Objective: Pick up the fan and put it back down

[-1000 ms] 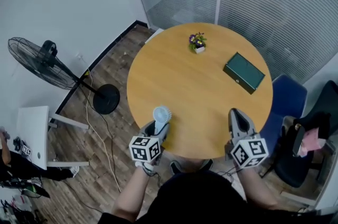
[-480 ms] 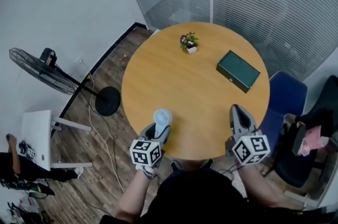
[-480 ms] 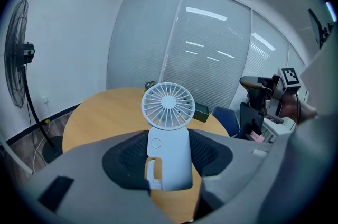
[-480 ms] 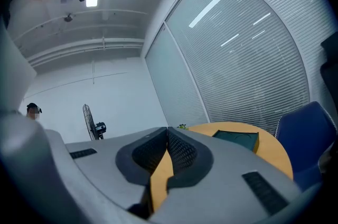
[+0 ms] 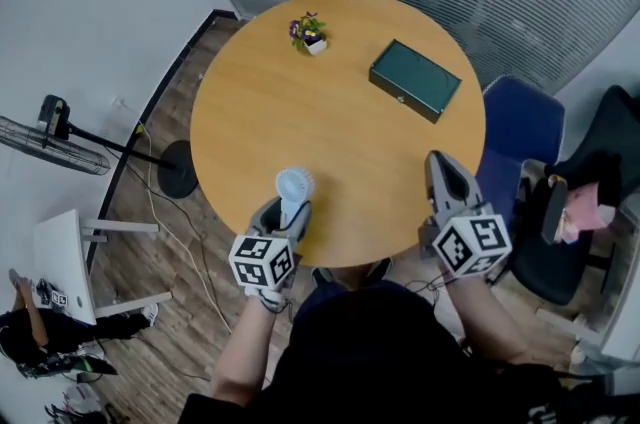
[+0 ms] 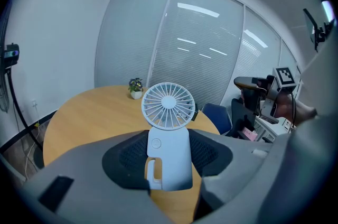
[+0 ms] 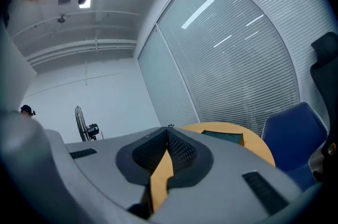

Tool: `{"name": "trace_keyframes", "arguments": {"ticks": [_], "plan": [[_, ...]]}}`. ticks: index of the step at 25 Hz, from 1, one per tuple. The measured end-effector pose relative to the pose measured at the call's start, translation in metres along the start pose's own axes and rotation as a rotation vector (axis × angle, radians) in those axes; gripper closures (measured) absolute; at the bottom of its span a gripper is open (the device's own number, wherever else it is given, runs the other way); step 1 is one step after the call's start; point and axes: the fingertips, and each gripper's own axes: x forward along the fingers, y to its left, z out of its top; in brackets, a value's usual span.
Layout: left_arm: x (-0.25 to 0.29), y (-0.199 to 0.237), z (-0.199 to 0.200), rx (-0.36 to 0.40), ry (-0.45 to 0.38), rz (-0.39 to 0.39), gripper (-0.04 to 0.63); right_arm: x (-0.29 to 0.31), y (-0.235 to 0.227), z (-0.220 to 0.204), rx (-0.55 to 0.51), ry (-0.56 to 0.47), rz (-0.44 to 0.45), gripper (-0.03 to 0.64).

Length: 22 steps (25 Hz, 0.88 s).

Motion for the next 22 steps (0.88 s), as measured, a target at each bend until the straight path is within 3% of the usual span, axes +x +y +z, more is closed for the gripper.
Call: {"name": "trace_keyframes", "arguments": {"ticks": [11,22], "plan": [[0.036,-0.035,0.006,0.134,0.055,-0.160,0.382,-0.027,-0.023,0.008,-0.001,-0.040,-0.149,0.611],[0.039,-0.057,-0.020,0.236,0.131,-0.386,0.381,-0.059,0.005,0.004,-0.025,-0.073,-0.304,0.611]]}}
